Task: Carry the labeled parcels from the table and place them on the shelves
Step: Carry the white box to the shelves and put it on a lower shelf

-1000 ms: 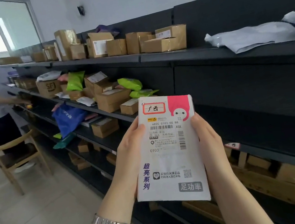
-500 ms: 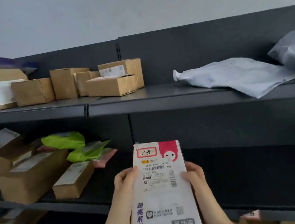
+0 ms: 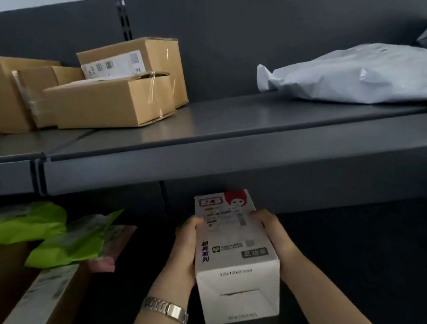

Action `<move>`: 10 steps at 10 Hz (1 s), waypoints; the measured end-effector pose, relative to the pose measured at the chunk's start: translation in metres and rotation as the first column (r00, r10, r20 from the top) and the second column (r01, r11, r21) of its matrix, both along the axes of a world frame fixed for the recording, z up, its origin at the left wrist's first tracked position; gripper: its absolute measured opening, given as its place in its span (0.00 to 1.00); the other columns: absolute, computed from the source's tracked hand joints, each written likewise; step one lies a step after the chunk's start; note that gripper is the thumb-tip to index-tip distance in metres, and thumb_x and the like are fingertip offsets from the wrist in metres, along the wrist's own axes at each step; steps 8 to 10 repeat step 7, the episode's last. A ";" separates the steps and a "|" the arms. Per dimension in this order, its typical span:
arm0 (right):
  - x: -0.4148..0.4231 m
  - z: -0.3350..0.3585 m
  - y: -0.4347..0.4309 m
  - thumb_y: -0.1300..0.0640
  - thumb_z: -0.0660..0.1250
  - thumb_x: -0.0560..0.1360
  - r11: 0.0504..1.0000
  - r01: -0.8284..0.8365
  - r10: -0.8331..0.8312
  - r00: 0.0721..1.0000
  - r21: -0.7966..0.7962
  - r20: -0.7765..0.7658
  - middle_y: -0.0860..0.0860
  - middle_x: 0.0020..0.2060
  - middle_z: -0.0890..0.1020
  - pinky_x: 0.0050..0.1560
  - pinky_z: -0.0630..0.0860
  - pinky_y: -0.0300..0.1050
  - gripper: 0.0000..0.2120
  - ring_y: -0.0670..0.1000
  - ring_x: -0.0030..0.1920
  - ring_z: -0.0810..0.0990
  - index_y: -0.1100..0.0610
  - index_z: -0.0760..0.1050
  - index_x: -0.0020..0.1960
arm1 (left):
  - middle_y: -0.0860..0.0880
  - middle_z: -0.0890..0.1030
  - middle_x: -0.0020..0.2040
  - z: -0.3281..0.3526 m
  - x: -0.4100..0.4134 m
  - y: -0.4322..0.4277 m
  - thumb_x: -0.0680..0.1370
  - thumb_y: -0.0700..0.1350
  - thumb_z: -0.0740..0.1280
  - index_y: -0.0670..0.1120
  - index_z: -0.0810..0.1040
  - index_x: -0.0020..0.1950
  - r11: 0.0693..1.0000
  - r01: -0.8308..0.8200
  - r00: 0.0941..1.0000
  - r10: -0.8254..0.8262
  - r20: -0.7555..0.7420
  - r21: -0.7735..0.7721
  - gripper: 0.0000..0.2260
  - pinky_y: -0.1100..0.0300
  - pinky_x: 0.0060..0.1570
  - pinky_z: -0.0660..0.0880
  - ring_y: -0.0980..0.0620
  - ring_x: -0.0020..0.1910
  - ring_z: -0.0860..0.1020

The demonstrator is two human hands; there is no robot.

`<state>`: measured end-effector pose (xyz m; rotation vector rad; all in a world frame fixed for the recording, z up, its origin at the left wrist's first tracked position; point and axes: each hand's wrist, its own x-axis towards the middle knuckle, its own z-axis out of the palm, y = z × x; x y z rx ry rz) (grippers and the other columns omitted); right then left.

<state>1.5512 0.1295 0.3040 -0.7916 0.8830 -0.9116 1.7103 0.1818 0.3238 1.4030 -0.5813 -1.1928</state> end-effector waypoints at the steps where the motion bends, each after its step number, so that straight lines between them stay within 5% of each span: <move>1: 0.007 -0.001 -0.014 0.55 0.68 0.73 0.996 0.071 -0.073 0.996 -0.049 -0.057 0.68 0.63 0.79 0.61 0.79 0.64 0.27 0.68 0.61 0.81 0.58 0.69 0.71 | 0.47 0.81 0.29 0.000 0.008 -0.016 0.83 0.51 0.62 0.44 0.80 0.48 0.999 0.050 0.998 -0.050 0.030 -0.011 0.13 0.61 0.24 0.75 0.50 0.26 0.79; 2: 0.014 0.003 -0.021 0.55 0.67 0.75 0.990 0.104 -0.115 0.987 -0.094 -0.116 0.66 0.60 0.80 0.63 0.77 0.66 0.18 0.67 0.59 0.81 0.56 0.71 0.63 | 0.44 0.81 0.36 0.002 0.018 -0.027 0.82 0.50 0.64 0.42 0.81 0.55 0.998 0.051 0.998 -0.050 0.044 -0.024 0.12 0.61 0.24 0.75 0.48 0.31 0.80; 4: 0.018 0.013 -0.022 0.52 0.63 0.79 0.993 0.076 -0.096 0.967 -0.095 -0.236 0.69 0.63 0.80 0.61 0.78 0.61 0.23 0.63 0.53 0.81 0.62 0.72 0.70 | 0.43 0.83 0.42 0.003 0.022 -0.029 0.80 0.46 0.69 0.45 0.79 0.55 0.997 -0.004 1.000 0.004 -0.009 -0.071 0.07 0.65 0.20 0.75 0.47 0.34 0.81; 5: 0.018 0.015 -0.017 0.48 0.62 0.82 0.993 0.091 -0.109 0.954 -0.076 -0.280 0.67 0.64 0.82 0.66 0.77 0.64 0.22 0.65 0.58 0.83 0.59 0.73 0.70 | 0.43 0.83 0.42 0.005 0.020 -0.027 0.79 0.43 0.70 0.47 0.80 0.52 0.995 -0.032 0.999 0.031 -0.009 -0.094 0.04 0.64 0.21 0.75 0.48 0.34 0.82; 6: 0.017 0.028 -0.008 0.43 0.61 0.81 0.991 0.116 -0.134 0.930 -0.071 -0.341 0.64 0.65 0.81 0.68 0.74 0.67 0.25 0.67 0.64 0.81 0.55 0.70 0.74 | 0.40 0.84 0.52 0.008 0.020 -0.030 0.79 0.42 0.69 0.46 0.81 0.55 0.982 -0.083 0.996 0.085 0.005 -0.167 0.06 0.56 0.37 0.82 0.46 0.43 0.83; 7: 0.000 0.037 0.003 0.39 0.60 0.81 0.930 0.319 -0.366 0.856 -0.184 -0.365 0.58 0.75 0.72 0.73 0.69 0.64 0.30 0.63 0.72 0.74 0.48 0.61 0.80 | 0.43 0.79 0.68 0.012 0.028 -0.023 0.82 0.50 0.64 0.46 0.78 0.66 0.962 -0.143 0.986 0.160 0.053 -0.231 0.16 0.52 0.61 0.72 0.44 0.63 0.77; 10: 0.000 0.037 0.003 0.39 0.60 0.81 0.930 0.319 -0.366 0.856 -0.184 -0.365 0.58 0.75 0.72 0.73 0.69 0.64 0.30 0.63 0.72 0.74 0.48 0.61 0.80 | 0.43 0.79 0.68 0.012 0.028 -0.023 0.82 0.50 0.64 0.46 0.78 0.66 0.962 -0.143 0.986 0.160 0.053 -0.231 0.16 0.52 0.61 0.72 0.44 0.63 0.77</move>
